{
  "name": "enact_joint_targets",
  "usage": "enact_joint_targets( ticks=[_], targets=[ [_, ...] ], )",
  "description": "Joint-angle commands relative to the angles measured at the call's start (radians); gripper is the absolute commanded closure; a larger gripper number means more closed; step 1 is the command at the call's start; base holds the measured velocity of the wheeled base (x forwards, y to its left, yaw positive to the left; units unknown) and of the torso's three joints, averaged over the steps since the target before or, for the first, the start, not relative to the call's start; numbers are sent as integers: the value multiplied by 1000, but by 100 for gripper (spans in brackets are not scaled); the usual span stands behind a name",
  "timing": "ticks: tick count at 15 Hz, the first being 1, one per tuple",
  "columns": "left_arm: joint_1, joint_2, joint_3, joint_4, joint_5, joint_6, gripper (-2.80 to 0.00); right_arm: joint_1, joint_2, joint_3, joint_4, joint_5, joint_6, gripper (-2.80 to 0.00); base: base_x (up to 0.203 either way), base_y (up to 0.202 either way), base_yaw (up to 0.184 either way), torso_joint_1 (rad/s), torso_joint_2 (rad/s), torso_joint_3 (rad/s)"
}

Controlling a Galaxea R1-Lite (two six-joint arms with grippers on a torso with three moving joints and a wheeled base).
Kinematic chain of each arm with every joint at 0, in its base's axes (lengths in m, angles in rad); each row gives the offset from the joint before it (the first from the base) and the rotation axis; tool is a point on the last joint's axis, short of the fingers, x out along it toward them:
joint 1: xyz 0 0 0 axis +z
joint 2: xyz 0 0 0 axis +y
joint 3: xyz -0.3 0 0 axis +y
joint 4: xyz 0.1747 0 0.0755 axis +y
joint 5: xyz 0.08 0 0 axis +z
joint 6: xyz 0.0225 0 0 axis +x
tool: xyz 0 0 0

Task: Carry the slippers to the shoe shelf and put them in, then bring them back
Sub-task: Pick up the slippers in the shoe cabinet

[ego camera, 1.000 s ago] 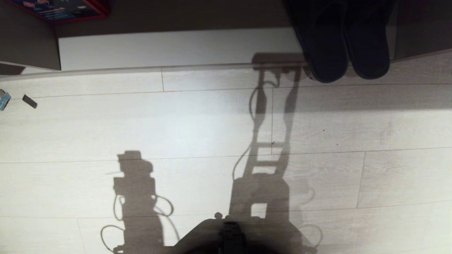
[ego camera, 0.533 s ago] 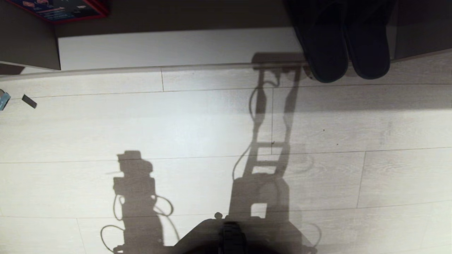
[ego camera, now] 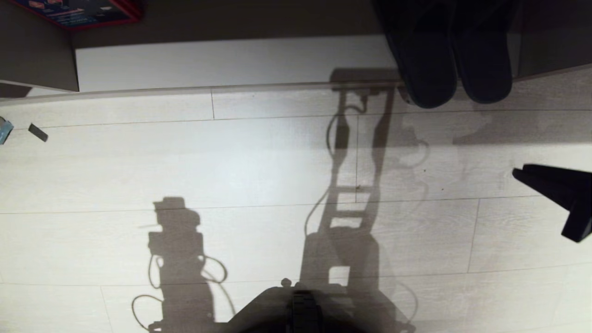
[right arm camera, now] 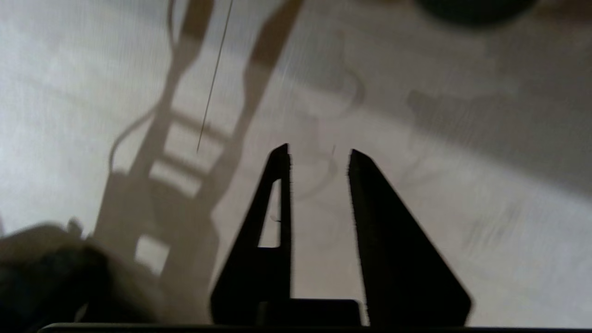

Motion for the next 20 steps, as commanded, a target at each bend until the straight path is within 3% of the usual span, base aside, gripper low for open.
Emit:
enact_joint_targets(
  ticks=[1,3,8,17,20],
  targets=[
    [0,-1,0,-1,0,0,0,40,139,-103,-64,-25,-10,-280,0,0,0,0,0,0],
    [0,1,0,-1,0,0,0,89,162,-133,-81,-69,-26,-280,0,0,0,0,0,0],
    [0,1,0,-1,0,0,0,91,229,-154,-320,-122,-75,-280,0,0,0,0,0,0],
    [0,1,0,-1,1,-2,0,92,331,-271,-361,-131,-101,-280,0,0,0,0,0,0],
    [0,1,0,-1,1,-2,0,94,370,-277,-438,-135,-81,-280,0,0,0,0,0,0]
  ],
)
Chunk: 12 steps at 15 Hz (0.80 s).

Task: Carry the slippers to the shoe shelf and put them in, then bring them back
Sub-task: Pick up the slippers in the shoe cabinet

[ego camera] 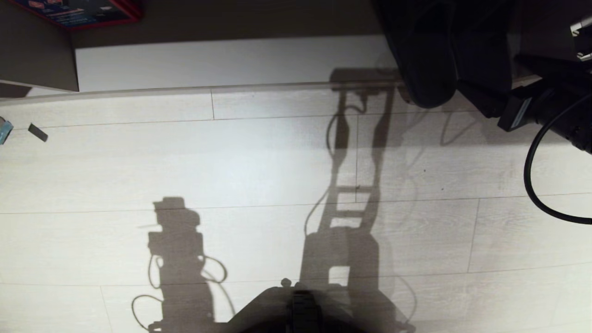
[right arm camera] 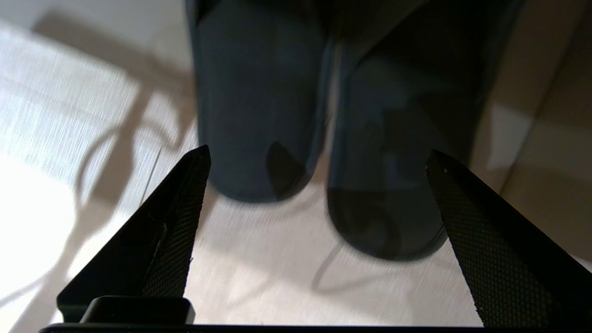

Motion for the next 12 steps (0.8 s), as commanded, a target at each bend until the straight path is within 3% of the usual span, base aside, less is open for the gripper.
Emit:
enact_joint_targets(
  ticks=[1,12],
  targets=[
    [1,0,0,0,0,0,0,2,51,-5,-83,-13,3,-280,0,0,0,0,0,0],
    [0,1,0,0,0,3,0,46,242,-125,-331,-99,43,-280,0,0,0,0,0,0]
  ],
)
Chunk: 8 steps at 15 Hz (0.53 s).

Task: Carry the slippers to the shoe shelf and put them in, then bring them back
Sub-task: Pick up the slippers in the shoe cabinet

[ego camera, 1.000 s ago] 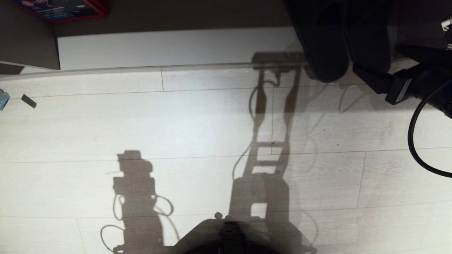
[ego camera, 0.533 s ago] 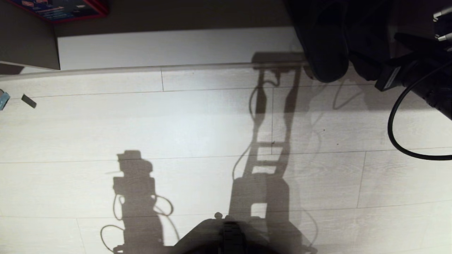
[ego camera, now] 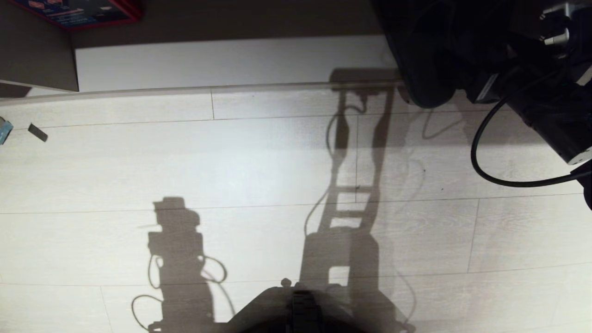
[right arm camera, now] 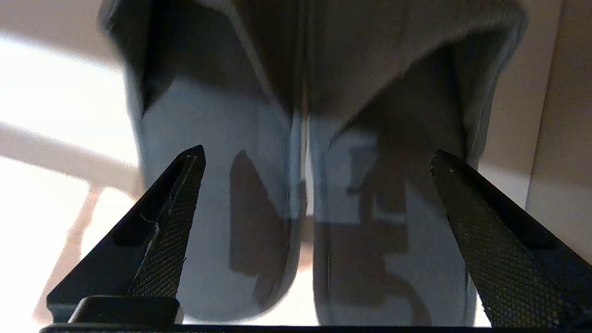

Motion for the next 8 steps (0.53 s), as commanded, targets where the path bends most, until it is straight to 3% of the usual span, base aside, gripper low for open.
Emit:
enact_joint_targets(
  ticks=[1,8],
  targets=[
    [0,0,0,-1,0,-1,0,12,55,-39,-31,-5,-1,-280,0,0,0,0,0,0],
    [0,1,0,-1,0,-1,0,34,152,-143,-125,-32,9,-280,0,0,0,0,0,0]
  ],
)
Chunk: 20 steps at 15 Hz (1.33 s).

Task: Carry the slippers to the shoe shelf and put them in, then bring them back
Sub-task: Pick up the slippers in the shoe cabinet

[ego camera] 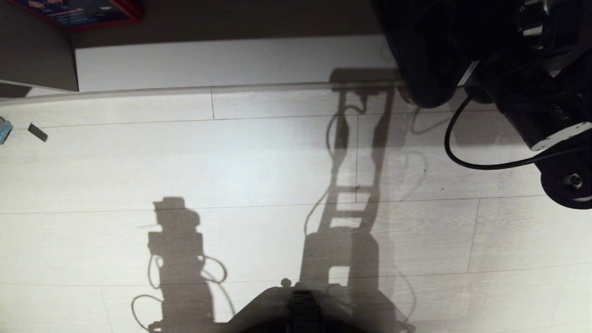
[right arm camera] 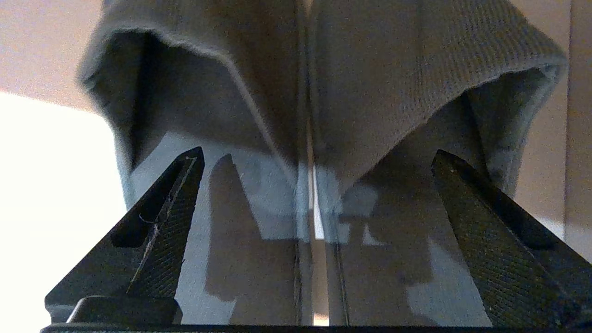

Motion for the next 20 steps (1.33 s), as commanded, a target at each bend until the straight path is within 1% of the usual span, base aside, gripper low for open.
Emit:
enact_joint_targets(
  ticks=[1,2,3,4,9,16,20],
  targets=[
    [1,1,0,-1,0,-1,0,6,45,-45,-20,-11,1,-280,0,0,0,0,0,0],
    [1,1,0,-1,0,-1,0,9,53,-57,-22,-13,2,-280,0,0,0,0,0,0],
    [1,1,0,-1,0,-2,0,12,58,-63,-22,-13,3,-116,0,0,0,0,0,0],
    [0,1,0,-1,0,-2,0,14,63,-73,-22,-13,2,0,0,0,0,0,0,0],
    [1,1,0,-1,0,-2,0,12,82,-120,-10,-16,15,0,0,0,0,0,0,0],
    [0,0,0,-1,0,-2,0,14,73,-126,5,-4,23,0,0,0,0,0,0,0],
    [0,1,0,-1,0,-2,0,21,35,-124,66,-2,22,0,0,0,0,0,0,0]
  ],
)
